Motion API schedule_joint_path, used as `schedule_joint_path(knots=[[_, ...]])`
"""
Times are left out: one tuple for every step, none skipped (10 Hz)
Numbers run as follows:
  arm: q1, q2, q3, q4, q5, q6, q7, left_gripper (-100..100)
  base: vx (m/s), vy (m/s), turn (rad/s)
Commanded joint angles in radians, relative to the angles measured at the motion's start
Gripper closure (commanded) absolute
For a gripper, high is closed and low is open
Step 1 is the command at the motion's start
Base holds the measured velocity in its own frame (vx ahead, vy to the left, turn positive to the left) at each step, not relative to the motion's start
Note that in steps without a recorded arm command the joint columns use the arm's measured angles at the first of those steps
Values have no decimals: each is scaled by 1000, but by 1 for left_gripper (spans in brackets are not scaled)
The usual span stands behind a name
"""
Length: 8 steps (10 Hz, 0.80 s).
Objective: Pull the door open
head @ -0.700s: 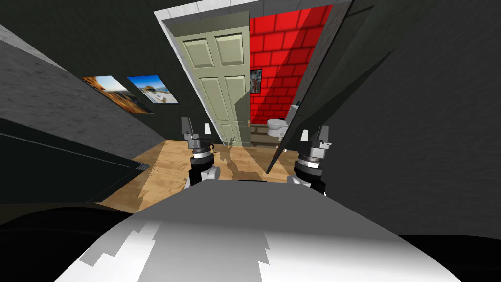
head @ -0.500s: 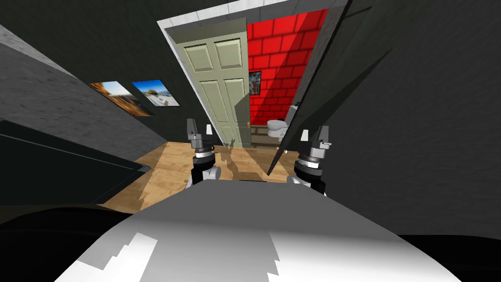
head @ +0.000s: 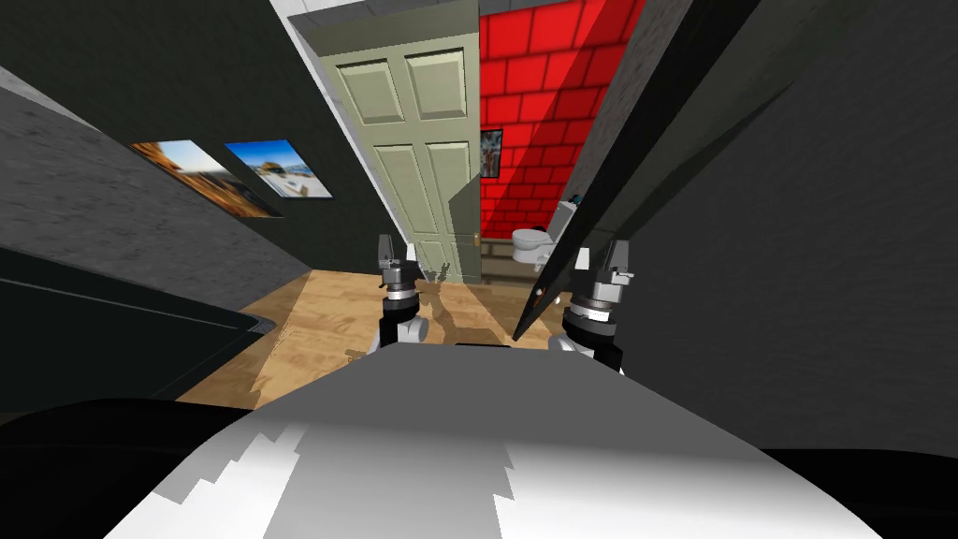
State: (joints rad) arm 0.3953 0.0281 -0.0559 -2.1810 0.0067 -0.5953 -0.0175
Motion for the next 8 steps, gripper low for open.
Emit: schedule_joint_path(knots=[[-15,8,-11,49,16,-10,-10,-100,122,21,-15],[-23,11,-15,70,23,-13,-14,-100,121,30,-11],[-30,14,-19,92,29,-17,-18,-100,96,17,-10],[-38,16,-23,114,36,-20,-23,-100,82,21,-6],[-46,19,-27,135,42,-24,-27,-100,97,22,-10],[-55,21,-32,160,50,-28,-32,-100,88,21,-10],[-64,23,-37,186,58,-32,-36,-100,82,18,-12],[-73,26,-42,211,65,-36,-41,-100,83,22,-14]])
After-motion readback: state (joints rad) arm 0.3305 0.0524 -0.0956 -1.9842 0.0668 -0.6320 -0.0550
